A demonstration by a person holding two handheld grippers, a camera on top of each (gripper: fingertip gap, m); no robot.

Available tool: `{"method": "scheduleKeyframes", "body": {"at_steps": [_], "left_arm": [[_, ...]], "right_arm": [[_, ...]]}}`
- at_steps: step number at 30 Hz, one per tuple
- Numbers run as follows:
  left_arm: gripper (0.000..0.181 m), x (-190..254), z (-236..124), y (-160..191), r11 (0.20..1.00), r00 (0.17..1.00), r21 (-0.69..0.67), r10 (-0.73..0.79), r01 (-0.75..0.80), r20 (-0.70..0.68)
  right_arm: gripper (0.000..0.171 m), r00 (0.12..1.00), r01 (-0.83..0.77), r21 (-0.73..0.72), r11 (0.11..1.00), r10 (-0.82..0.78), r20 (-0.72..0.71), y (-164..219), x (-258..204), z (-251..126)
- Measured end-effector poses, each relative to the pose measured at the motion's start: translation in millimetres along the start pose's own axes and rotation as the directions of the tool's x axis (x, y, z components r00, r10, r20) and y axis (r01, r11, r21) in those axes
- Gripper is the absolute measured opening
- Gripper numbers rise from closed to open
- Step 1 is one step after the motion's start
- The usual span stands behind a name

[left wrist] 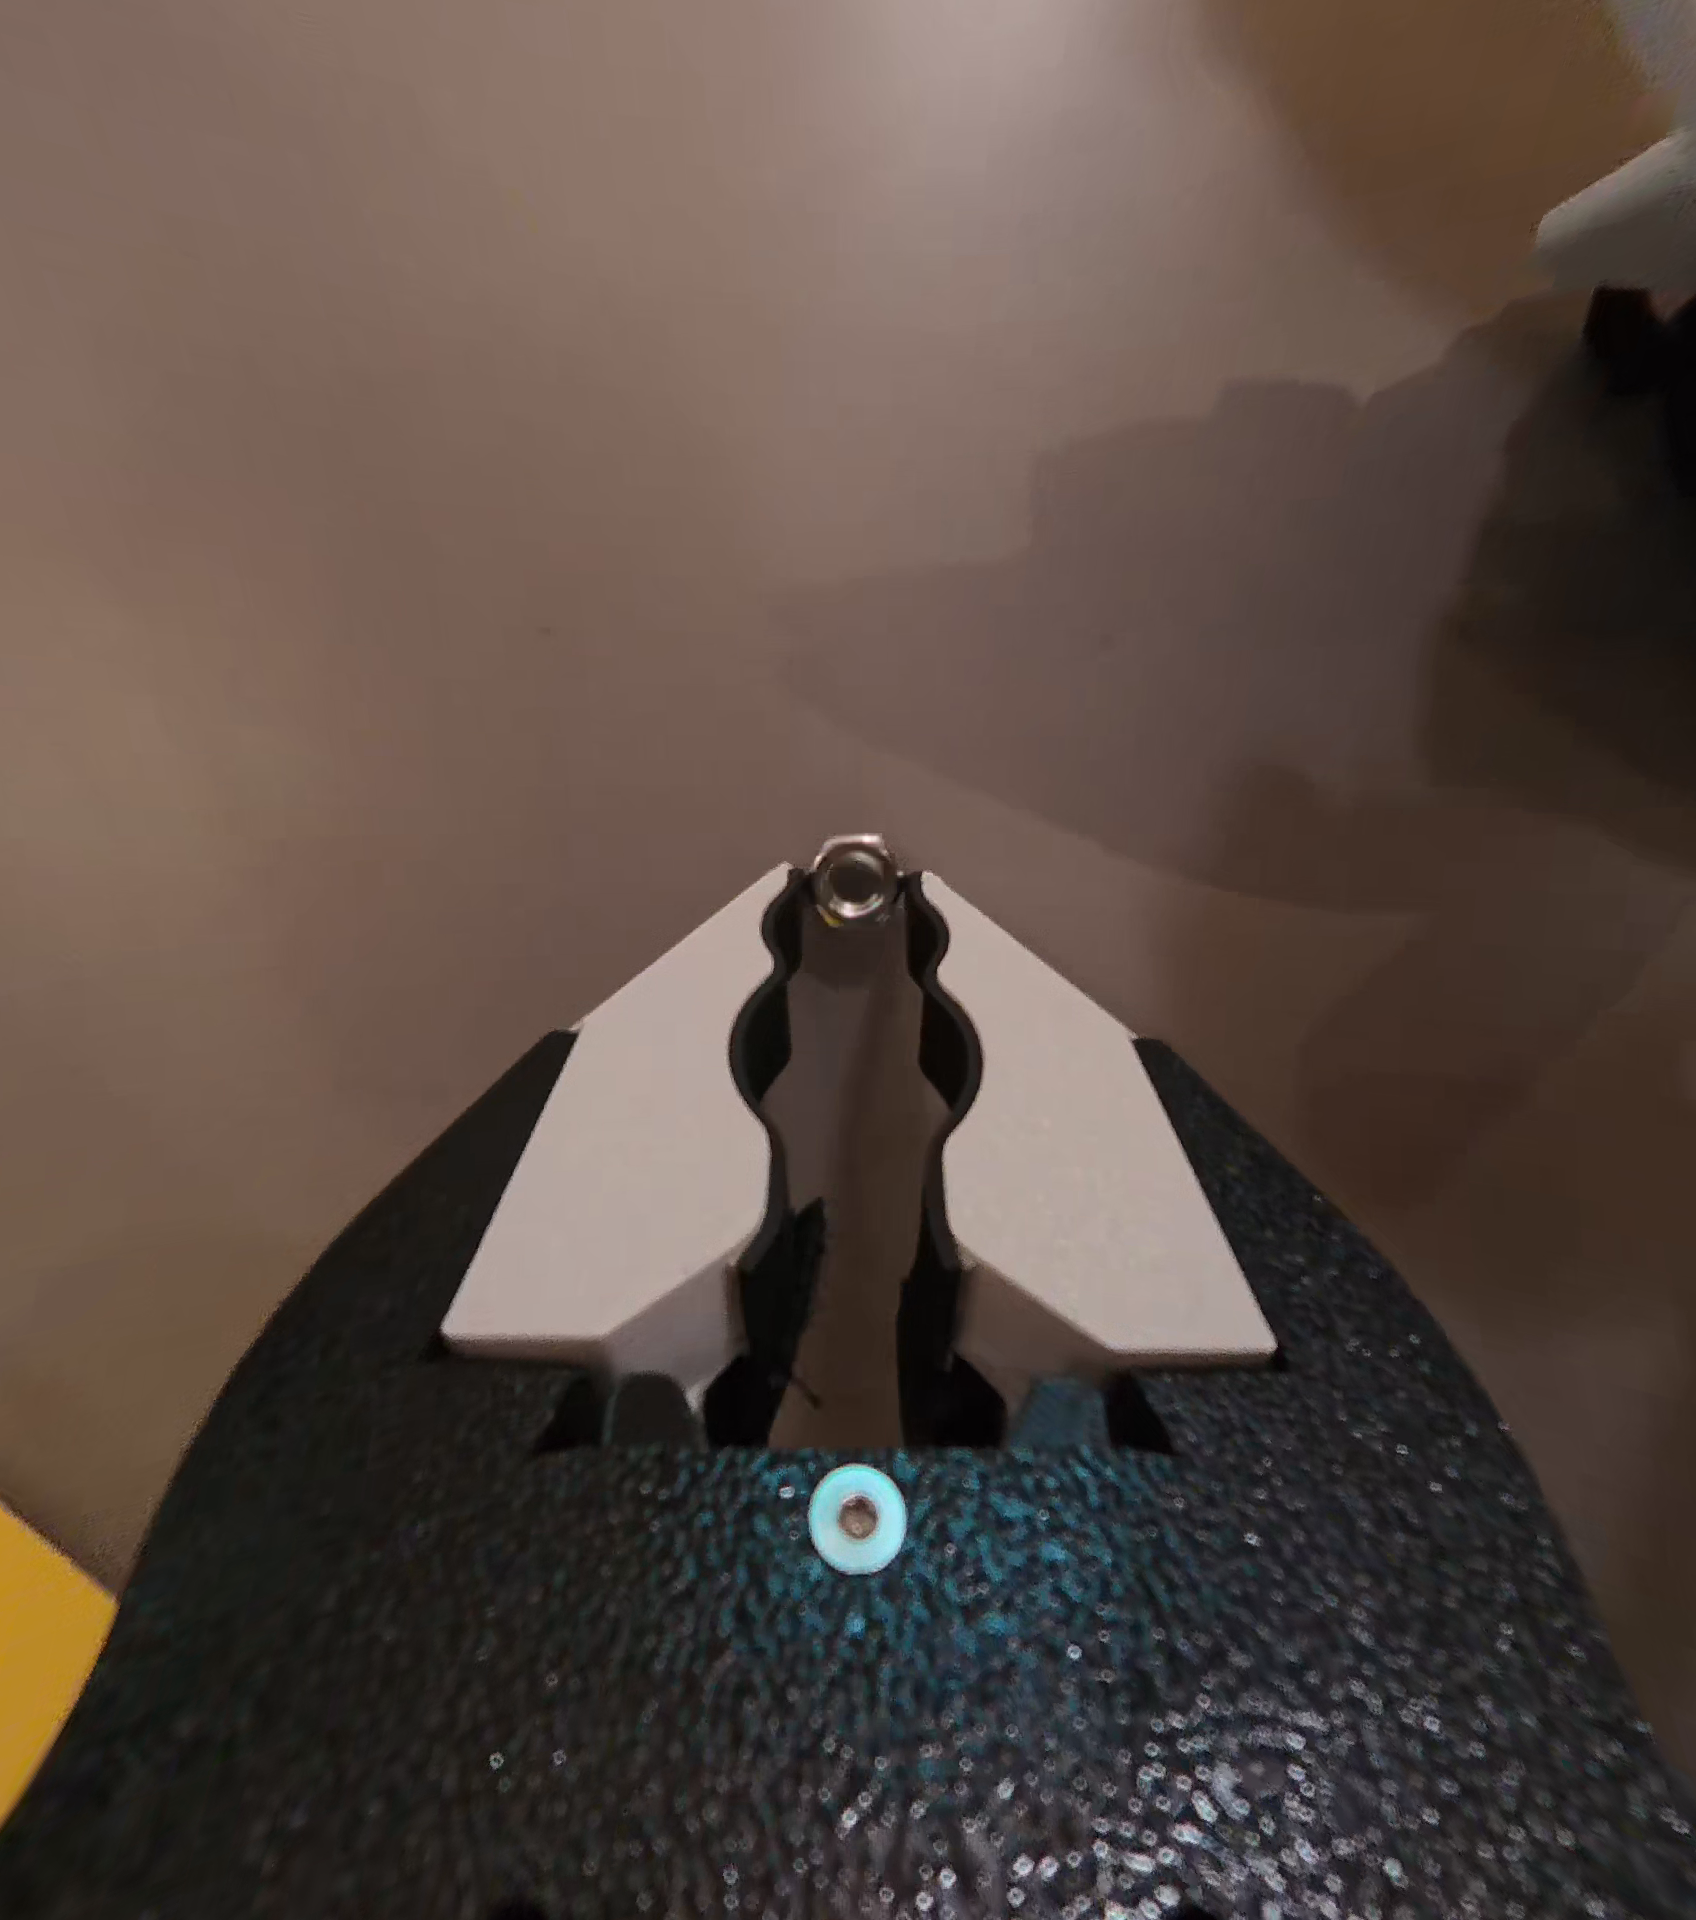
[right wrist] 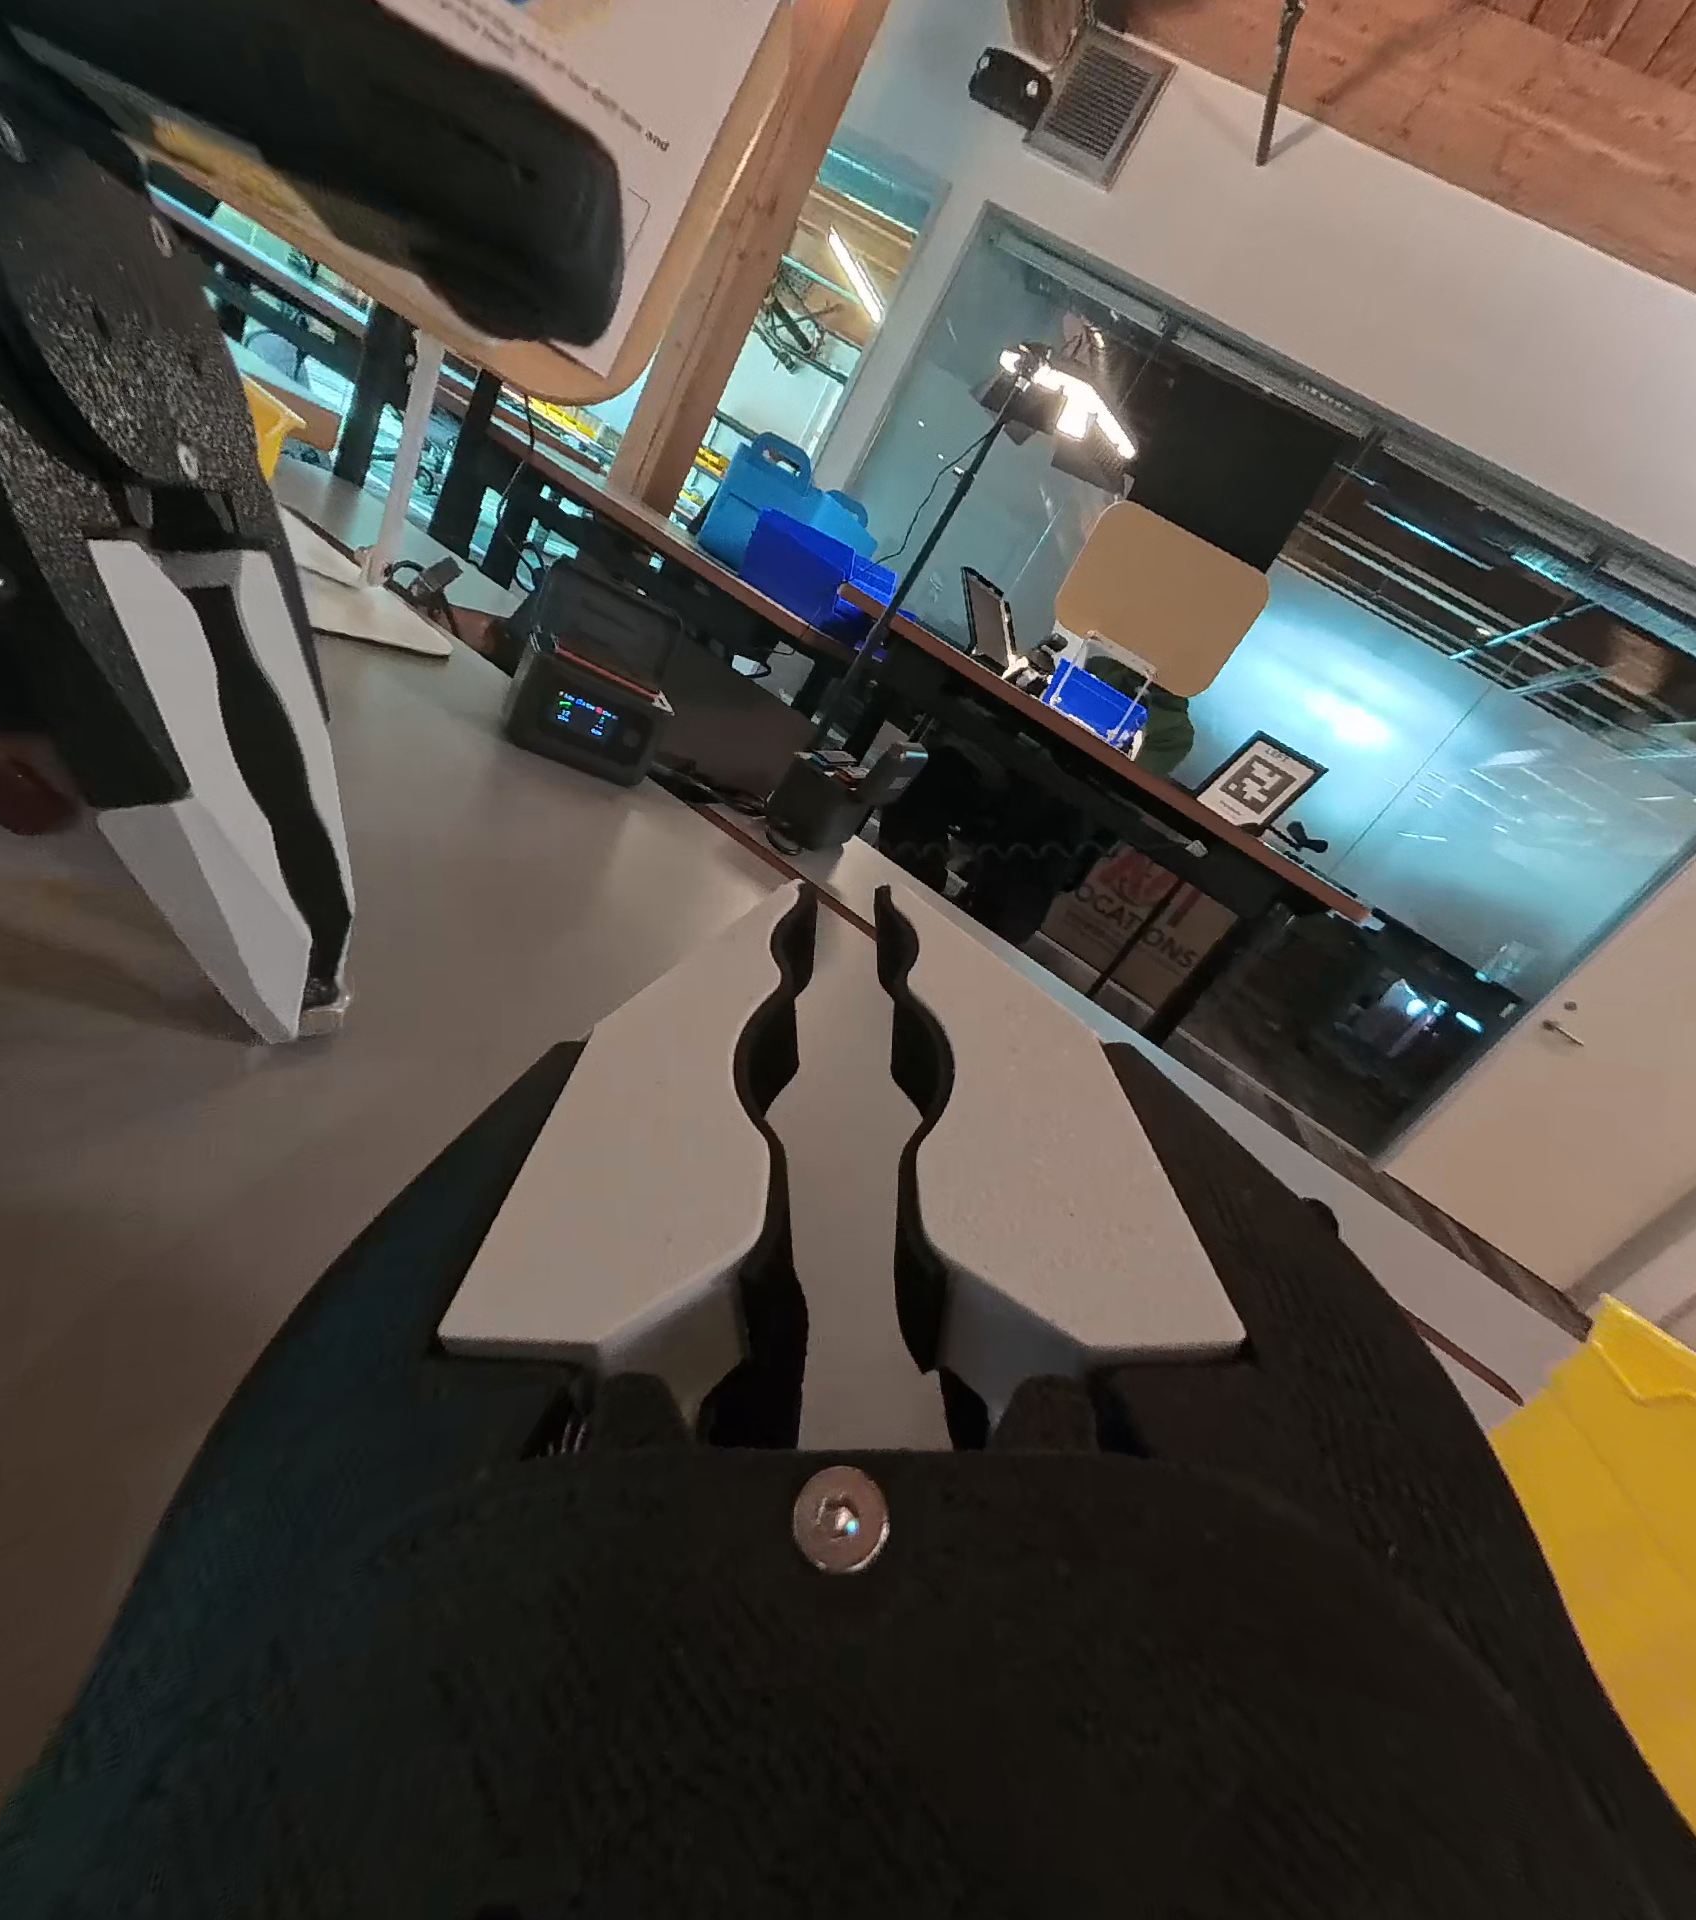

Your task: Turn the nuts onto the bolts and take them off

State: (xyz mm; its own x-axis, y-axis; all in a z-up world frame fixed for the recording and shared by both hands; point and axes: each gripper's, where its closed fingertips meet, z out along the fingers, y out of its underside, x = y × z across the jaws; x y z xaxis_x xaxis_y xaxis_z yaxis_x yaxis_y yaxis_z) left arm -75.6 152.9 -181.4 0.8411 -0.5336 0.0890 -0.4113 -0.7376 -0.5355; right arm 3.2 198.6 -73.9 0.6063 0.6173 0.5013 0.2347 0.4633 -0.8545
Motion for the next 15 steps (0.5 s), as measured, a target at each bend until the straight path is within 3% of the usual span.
{"method": "scheduleKeyframes", "body": {"at_steps": [1, 3, 7, 11, 15], "left_arm": [[0.017, 0, 0, -3, 1.000, 1.000, 0.028, -0.009, 0.010, -0.003], [0.022, -2, -2, -8, 0.997, 0.999, 0.072, -0.033, 0.032, 0.015], [0.056, -10, -21, -19, 0.970, 0.993, 0.241, -0.038, 0.011, 0.109], [0.055, -15, -60, -33, 0.826, 0.967, 0.547, -0.011, -0.135, 0.256], [0.050, -7, -78, -29, 0.671, 0.953, 0.710, -0.016, -0.213, 0.301]], "right_arm": [[0.010, 1.000, 0.003, -0.001, 1.000, -0.003, 0.001, 0, 0, 1], [0.009, 1.000, 0.016, -0.020, 1.000, -0.016, -0.011, 4, 1, 4], [0.010, 0.999, 0.043, -0.003, 0.999, -0.043, 0.022, 2, -5, 4], [0.011, 0.991, 0.015, 0.022, 1.000, -0.018, 0.133, -2, -19, 3], [0.017, 0.953, 0.061, -0.019, 0.998, -0.053, 0.300, 5, -44, 4]]}}
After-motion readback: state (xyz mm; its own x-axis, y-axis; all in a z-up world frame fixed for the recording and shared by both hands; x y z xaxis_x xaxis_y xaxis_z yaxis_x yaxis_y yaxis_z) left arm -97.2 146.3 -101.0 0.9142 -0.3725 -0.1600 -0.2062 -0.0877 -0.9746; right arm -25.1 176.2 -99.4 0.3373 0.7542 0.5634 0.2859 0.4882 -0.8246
